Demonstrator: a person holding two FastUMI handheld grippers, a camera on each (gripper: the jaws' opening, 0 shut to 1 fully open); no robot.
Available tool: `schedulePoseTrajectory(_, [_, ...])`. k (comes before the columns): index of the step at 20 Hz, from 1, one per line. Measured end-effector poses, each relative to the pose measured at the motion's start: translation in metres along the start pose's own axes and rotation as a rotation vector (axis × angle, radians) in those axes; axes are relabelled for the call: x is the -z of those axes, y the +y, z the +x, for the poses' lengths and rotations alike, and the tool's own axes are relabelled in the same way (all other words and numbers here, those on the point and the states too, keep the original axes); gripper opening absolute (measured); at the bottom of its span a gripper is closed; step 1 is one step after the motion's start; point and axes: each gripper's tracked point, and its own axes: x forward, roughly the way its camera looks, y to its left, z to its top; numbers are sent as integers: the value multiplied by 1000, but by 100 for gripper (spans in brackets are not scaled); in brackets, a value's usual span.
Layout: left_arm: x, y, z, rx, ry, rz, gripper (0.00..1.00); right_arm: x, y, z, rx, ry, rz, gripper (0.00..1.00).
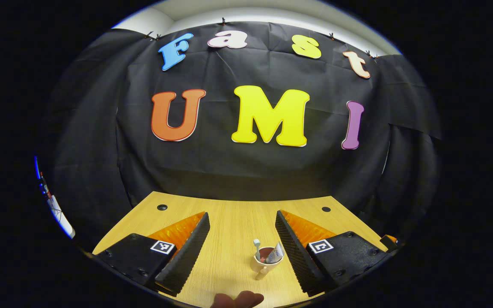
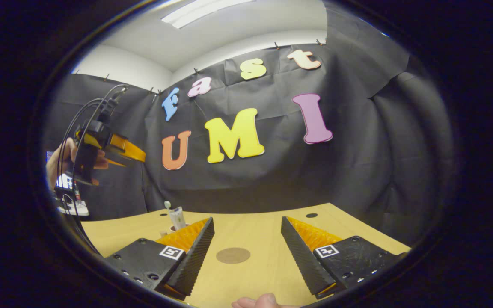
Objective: Put the toothbrush and toothpaste on the desktop into the cup, then pick up the cup and place it on the coaster on the desktop.
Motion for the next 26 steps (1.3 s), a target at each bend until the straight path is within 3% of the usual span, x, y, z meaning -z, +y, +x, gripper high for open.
schedulePoseTrajectory(4, [13, -15, 20, 51, 205, 46, 98, 3, -30, -26, 30, 35, 52, 95])
schedulePoseTrajectory(5, [27, -17, 25, 65, 286, 67, 98, 2, -35, -32, 45, 30, 50, 91])
schedulePoseTrajectory(6, [47, -21, 28, 78, 386, 92, 98, 5, -38, -38, 56, 31, 41, 95])
schedulePoseTrajectory(10, [133, -32, 18, 122, 787, 110, 100, 16, -31, -49, 27, 56, 43, 95])
schedulePoseTrajectory(11, [150, -30, 19, 115, 842, 167, 99, 16, -33, -51, 34, 53, 52, 95])
schedulePoseTrajectory(13, [179, -26, 19, 105, 924, 246, 99, 20, -32, -52, 41, 46, 70, 95])
schedulePoseTrajectory(18, [206, -53, 18, 177, 1048, 252, 98, 40, -36, -49, 58, 87, 86, 95])
schedulePoseTrajectory(21, [211, -60, 24, 167, 1094, 242, 98, 44, -42, -45, 68, 95, 94, 91])
schedulePoseTrajectory(22, [212, -60, 27, 156, 1103, 248, 98, 44, -46, -45, 79, 90, 88, 95])
schedulePoseTrajectory(26, [216, -71, 37, 137, 1167, 248, 98, 41, -50, -47, 87, 78, 103, 95])
